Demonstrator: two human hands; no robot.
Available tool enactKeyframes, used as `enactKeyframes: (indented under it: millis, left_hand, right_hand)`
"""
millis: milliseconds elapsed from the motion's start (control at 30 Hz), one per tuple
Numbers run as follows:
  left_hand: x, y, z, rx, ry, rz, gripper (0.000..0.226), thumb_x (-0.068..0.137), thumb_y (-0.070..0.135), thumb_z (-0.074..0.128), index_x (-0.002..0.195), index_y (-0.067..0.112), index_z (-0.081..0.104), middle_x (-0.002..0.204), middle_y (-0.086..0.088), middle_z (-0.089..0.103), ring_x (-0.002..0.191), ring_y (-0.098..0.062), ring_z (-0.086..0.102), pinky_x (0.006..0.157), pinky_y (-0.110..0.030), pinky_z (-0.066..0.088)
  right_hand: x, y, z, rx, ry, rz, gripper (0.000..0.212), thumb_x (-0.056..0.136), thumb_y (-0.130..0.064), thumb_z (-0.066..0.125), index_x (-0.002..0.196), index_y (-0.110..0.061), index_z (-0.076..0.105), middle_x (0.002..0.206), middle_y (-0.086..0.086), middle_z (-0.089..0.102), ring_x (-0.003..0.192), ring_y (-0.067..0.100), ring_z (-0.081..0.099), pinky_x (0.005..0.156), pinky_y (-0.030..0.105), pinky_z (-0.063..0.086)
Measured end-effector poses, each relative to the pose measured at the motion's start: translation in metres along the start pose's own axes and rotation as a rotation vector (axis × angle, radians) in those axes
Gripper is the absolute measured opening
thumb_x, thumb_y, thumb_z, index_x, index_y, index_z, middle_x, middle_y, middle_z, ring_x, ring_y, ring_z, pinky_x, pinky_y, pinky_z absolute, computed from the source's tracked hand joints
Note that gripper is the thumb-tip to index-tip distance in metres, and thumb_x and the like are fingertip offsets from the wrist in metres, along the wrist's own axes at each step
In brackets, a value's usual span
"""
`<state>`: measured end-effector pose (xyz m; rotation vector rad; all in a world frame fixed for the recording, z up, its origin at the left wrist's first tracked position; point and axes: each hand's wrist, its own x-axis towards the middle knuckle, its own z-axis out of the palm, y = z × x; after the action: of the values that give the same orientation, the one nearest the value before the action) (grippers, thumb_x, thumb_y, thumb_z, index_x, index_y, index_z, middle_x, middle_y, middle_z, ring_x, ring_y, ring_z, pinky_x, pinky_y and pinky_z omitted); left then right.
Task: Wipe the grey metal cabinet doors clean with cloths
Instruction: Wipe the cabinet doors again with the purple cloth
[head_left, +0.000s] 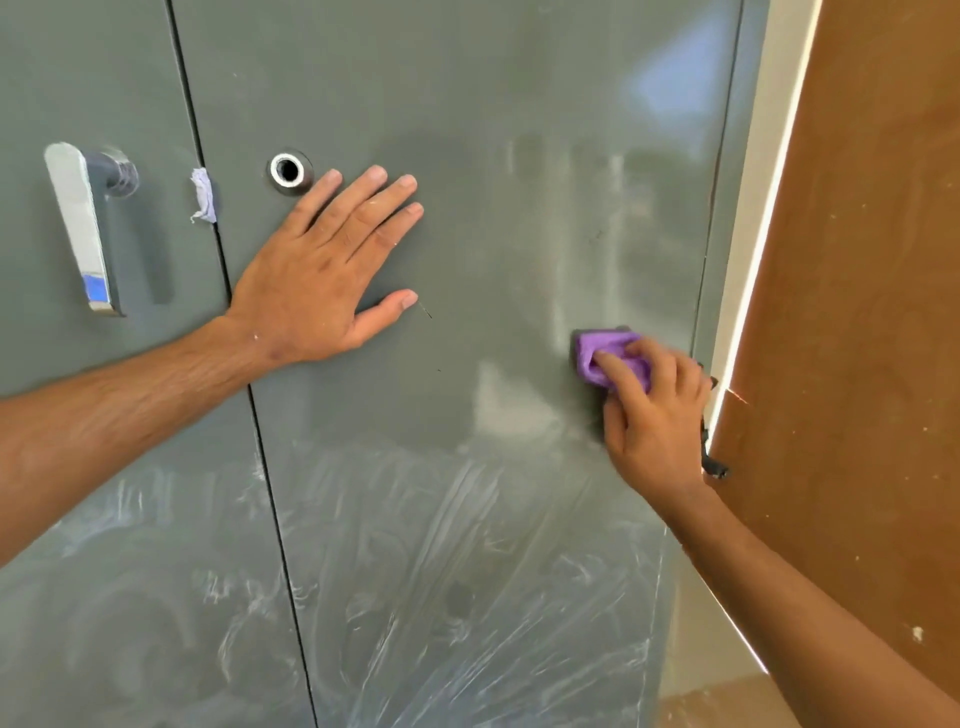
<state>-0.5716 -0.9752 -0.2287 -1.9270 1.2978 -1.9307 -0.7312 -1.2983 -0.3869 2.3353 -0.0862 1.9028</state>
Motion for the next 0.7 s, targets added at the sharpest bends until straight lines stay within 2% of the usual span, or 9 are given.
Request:
enactKeyframes:
  millis: [100,200,267,367,433,500,600,633,700]
  left_hand:
    - [-0.001,0.001,-0.001,0.016,-0.004,-0.011,0.073,0.106,0.053,0.042,0.162,0.007,0.029,0.171,-0.011,0.024,0.158,-0.031,0.021,0.127,-0.055,0.02]
    - [0.0,0.002,0.0,0.026,-0.007,-0.015,0.074,0.106,0.053,0.044,0.162,0.008,0.029,0.17,-0.01,0.025,0.158,-0.031,0.022,0.127,-0.055,0.021]
    - [0.0,0.002,-0.001,0.018,-0.018,-0.018,0.074,0.106,0.053,0.045,0.162,0.009,0.029,0.17,-0.01,0.025,0.158,-0.031,0.022,0.127,-0.055,0.021]
    - [-0.001,0.002,0.0,-0.002,-0.015,-0.023,0.073,0.105,0.053,0.047,0.162,0.009,0.031,0.17,-0.009,0.026,0.158,-0.03,0.022,0.127,-0.055,0.021]
    - [0.0,0.0,0.001,-0.012,-0.014,-0.023,0.073,0.105,0.053,0.047,0.162,0.009,0.032,0.17,-0.009,0.026,0.158,-0.029,0.022,0.127,-0.054,0.021]
    - [0.0,-0.001,0.002,-0.005,-0.014,-0.027,0.073,0.105,0.053,0.046,0.162,0.01,0.031,0.17,-0.009,0.026,0.158,-0.029,0.022,0.128,-0.054,0.02]
    - [0.002,-0.002,0.004,-0.004,-0.026,-0.025,0.073,0.105,0.053,0.045,0.162,0.01,0.03,0.171,-0.008,0.025,0.159,-0.029,0.021,0.127,-0.054,0.02]
    - [0.002,-0.003,0.005,-0.005,-0.026,-0.024,0.073,0.106,0.053,0.044,0.162,0.01,0.03,0.171,-0.008,0.024,0.159,-0.029,0.02,0.127,-0.055,0.02]
    - [0.003,-0.004,0.005,-0.011,-0.026,-0.028,0.073,0.106,0.054,0.043,0.162,0.01,0.029,0.171,-0.008,0.024,0.159,-0.029,0.02,0.127,-0.055,0.019]
  right_hand:
    - [-0.02,0.022,-0.005,-0.036,-0.115,-0.293,0.035,0.091,-0.022,0.061,0.126,-0.022,0.056,0.132,0.014,0.051,0.108,0.043,0.052,0.086,0.052,0.044]
    - [0.024,0.02,-0.002,0.039,0.025,0.119,0.032,0.095,-0.022,0.059,0.126,-0.016,0.063,0.133,0.017,0.053,0.112,0.04,0.047,0.091,0.047,0.039]
    - [0.032,0.0,0.004,0.05,0.083,0.188,0.033,0.099,-0.027,0.061,0.13,-0.017,0.063,0.134,0.018,0.054,0.115,0.039,0.047,0.093,0.046,0.037]
    - [-0.01,-0.001,0.01,0.048,-0.047,-0.296,0.041,0.097,-0.04,0.063,0.133,-0.022,0.06,0.13,0.017,0.06,0.108,0.041,0.055,0.086,0.047,0.041]
    - [-0.023,0.027,0.003,0.016,-0.118,-0.474,0.041,0.095,-0.035,0.063,0.134,-0.024,0.057,0.13,0.013,0.056,0.103,0.04,0.055,0.081,0.047,0.041]
    - [-0.008,0.044,0.001,-0.003,-0.083,-0.356,0.039,0.096,-0.033,0.06,0.133,-0.024,0.055,0.129,0.014,0.051,0.102,0.04,0.053,0.082,0.046,0.038]
    - [0.016,0.026,0.007,0.052,0.046,0.108,0.032,0.104,-0.031,0.055,0.132,-0.018,0.063,0.132,0.018,0.054,0.11,0.04,0.048,0.088,0.043,0.034]
    - [0.011,0.014,0.012,0.034,0.06,0.079,0.032,0.103,-0.029,0.057,0.132,-0.018,0.064,0.132,0.018,0.054,0.111,0.04,0.047,0.088,0.043,0.034]
    - [-0.016,0.008,0.022,0.002,-0.016,-0.246,0.036,0.099,-0.027,0.06,0.133,-0.02,0.06,0.133,0.016,0.053,0.11,0.04,0.048,0.085,0.047,0.038]
